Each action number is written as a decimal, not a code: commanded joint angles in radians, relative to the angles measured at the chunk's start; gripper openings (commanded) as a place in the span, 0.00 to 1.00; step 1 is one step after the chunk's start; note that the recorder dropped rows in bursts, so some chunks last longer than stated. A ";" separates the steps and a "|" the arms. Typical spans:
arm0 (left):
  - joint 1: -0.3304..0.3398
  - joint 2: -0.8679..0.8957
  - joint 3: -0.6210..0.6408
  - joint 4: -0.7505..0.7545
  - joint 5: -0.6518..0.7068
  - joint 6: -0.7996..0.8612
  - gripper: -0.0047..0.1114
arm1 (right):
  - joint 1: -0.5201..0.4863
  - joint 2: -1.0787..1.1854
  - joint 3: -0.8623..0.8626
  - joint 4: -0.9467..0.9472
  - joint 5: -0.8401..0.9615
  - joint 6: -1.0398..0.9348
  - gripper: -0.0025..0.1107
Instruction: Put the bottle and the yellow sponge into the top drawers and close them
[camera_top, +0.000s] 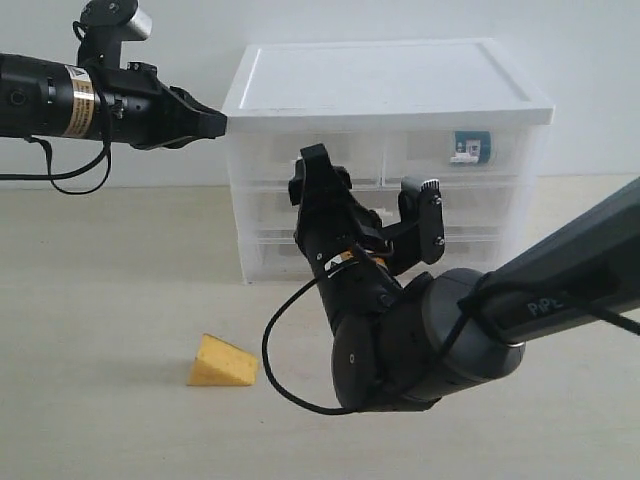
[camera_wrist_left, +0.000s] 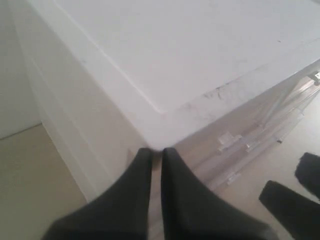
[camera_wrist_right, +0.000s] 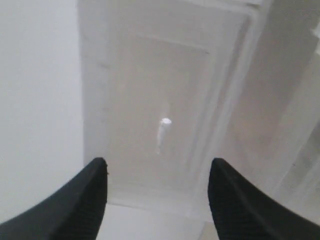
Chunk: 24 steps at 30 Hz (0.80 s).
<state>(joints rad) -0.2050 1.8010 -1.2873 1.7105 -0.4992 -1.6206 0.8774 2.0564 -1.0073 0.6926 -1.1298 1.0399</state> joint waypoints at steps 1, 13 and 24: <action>-0.003 0.007 -0.010 -0.010 -0.008 -0.002 0.08 | -0.021 0.000 -0.024 -0.028 -0.022 -0.018 0.46; -0.003 0.007 -0.010 0.001 -0.030 -0.002 0.08 | -0.089 0.000 -0.042 -0.115 0.128 0.088 0.33; -0.003 0.007 -0.010 0.001 -0.032 -0.002 0.08 | -0.090 0.002 -0.102 -0.148 0.124 0.041 0.33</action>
<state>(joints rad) -0.2041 1.8010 -1.2890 1.7141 -0.5073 -1.6206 0.7957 2.0564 -1.0772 0.5471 -1.0146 1.1364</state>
